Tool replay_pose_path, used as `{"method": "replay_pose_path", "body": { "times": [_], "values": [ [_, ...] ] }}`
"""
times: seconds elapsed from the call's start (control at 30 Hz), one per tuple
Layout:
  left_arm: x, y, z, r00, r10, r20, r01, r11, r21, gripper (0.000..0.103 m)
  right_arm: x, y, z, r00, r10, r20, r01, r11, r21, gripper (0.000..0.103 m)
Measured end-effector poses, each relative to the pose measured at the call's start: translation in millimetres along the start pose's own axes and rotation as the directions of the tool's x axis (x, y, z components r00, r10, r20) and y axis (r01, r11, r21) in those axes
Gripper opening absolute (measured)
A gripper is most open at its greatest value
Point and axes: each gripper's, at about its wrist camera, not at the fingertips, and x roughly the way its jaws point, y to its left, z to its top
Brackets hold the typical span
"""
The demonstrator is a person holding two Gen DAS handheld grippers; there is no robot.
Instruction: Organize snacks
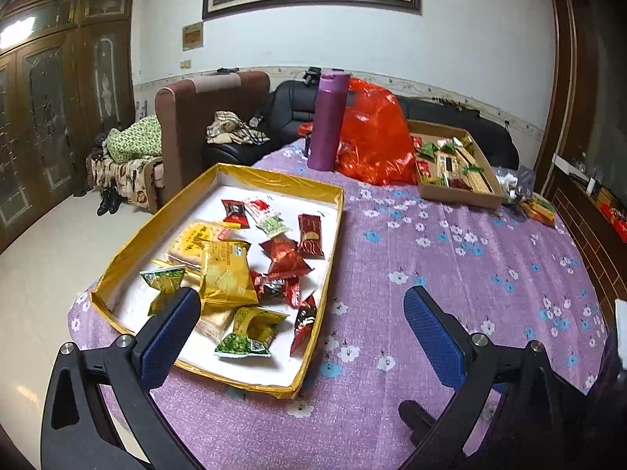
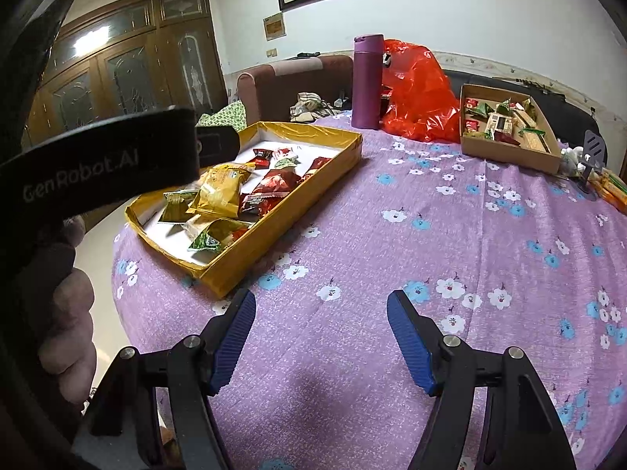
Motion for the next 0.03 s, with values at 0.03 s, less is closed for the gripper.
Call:
{"method": "replay_pose_path", "body": {
  "times": [0.03],
  "values": [
    [0.5, -1.8, 0.1, 1.0, -0.001, -0.003, 0.001, 1.0, 0.005, 0.103, 0.1, -1.2, 0.0, 1.0, 0.001, -0.001, -0.001, 1.0, 0.005, 0.071]
  ]
}}
